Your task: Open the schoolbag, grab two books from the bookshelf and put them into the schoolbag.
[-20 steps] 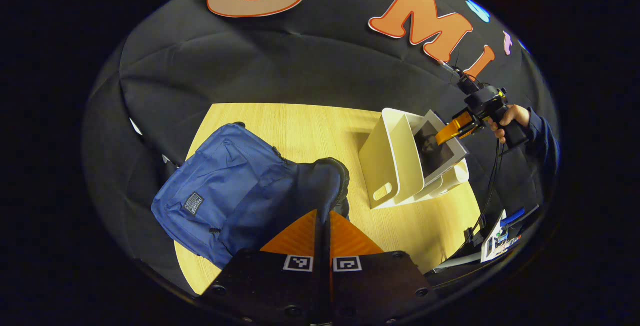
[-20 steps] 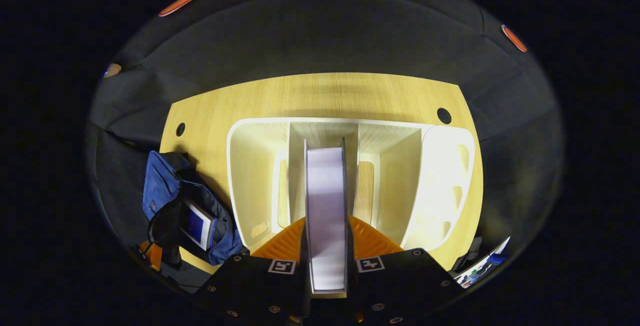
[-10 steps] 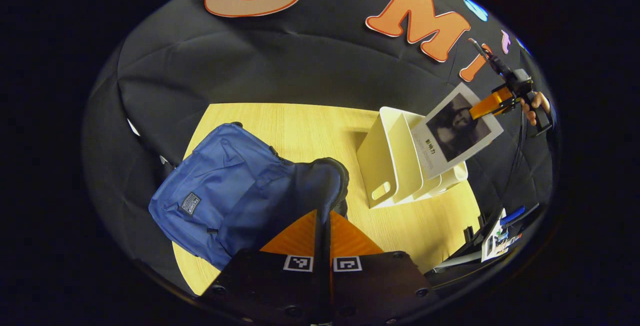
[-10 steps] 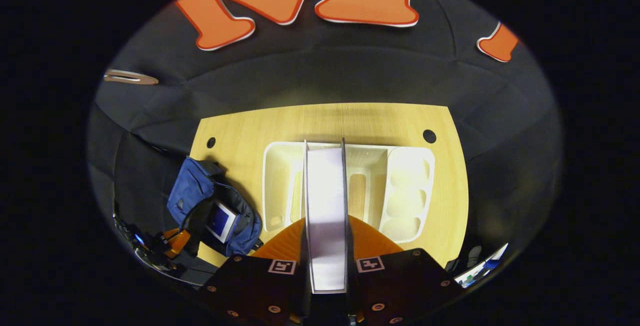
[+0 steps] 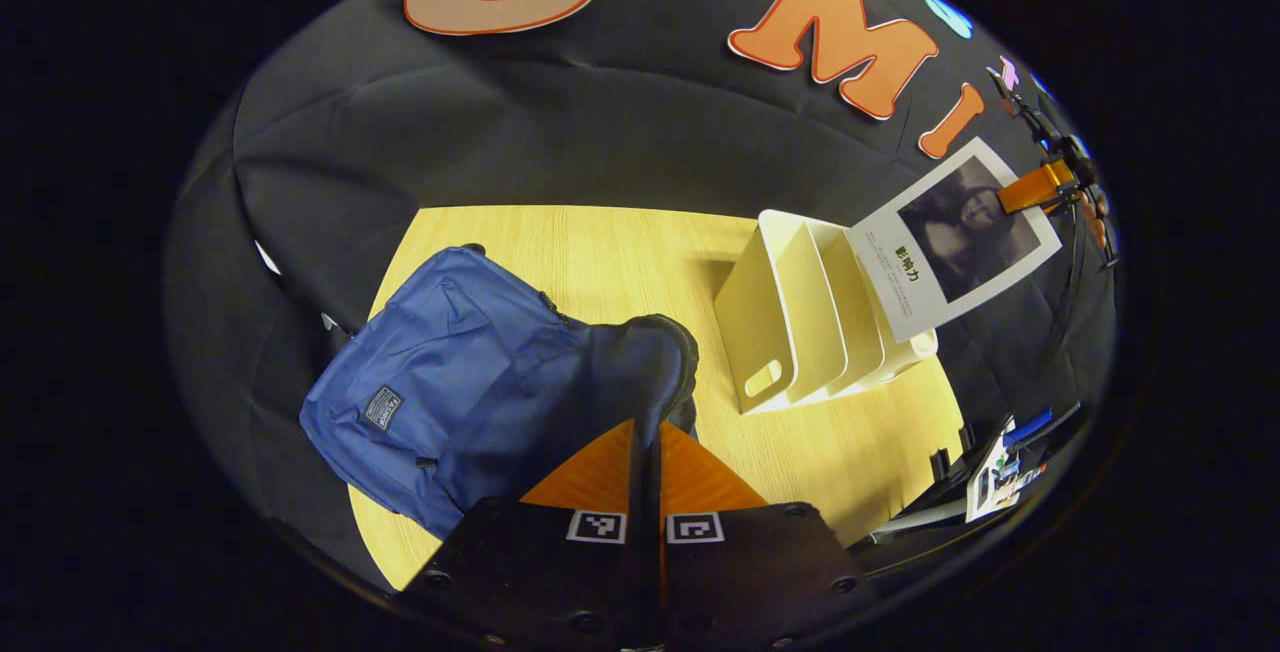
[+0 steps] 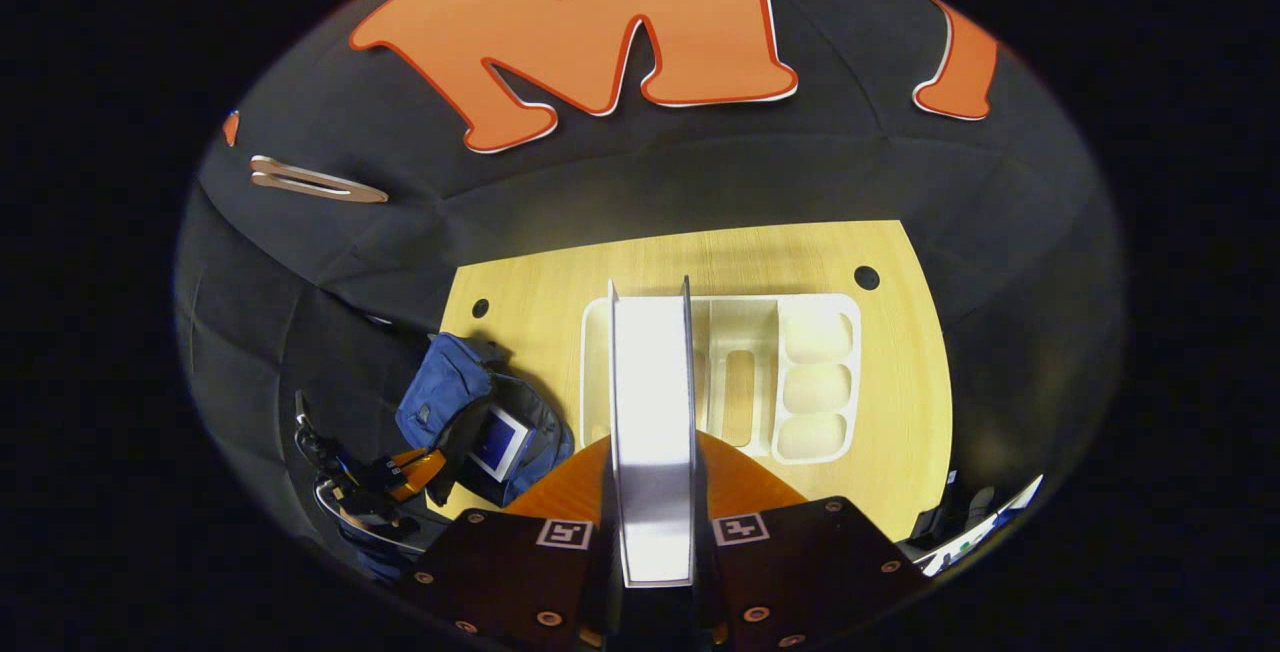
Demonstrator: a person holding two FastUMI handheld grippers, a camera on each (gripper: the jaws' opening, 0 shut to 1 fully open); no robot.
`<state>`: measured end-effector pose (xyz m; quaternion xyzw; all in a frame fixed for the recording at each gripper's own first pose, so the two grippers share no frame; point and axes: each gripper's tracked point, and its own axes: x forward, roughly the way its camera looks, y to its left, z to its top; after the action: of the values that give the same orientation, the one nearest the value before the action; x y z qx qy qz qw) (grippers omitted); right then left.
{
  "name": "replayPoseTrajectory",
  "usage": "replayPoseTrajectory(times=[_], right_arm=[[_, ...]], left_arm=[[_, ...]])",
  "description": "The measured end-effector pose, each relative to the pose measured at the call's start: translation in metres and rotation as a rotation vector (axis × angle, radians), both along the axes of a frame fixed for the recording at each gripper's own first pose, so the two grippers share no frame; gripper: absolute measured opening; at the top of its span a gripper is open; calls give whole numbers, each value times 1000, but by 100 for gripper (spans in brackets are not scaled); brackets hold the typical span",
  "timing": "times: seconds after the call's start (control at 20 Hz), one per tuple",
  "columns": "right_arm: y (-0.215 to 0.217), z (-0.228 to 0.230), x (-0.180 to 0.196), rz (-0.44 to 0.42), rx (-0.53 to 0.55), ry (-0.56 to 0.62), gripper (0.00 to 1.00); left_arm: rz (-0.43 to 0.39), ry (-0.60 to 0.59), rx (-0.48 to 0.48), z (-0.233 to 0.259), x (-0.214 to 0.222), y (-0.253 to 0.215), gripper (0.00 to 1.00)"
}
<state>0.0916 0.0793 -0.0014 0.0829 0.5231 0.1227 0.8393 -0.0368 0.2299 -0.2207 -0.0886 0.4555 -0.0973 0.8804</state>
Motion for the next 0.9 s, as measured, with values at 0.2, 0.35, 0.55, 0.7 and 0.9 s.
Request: replayPoseTrajectory(times=[0.2,0.35,0.55,0.7,0.9], right_arm=[[13,7,-21,4,88,-30,29],[31,-6,-47,0,193,12,29],[54,-30,-69,-39,321,55,29],[76,-42,-82,-60,427,89,29],[96,-60,-91,-102,514,62,29]], left_arm=[[-12,4,16,0,-2,-3,1],[-5,1,27,1,-1,-2,1],[-6,-6,49,6,-2,2,1],[-14,-13,66,10,0,2,1],[-38,-22,77,16,-1,3,1]])
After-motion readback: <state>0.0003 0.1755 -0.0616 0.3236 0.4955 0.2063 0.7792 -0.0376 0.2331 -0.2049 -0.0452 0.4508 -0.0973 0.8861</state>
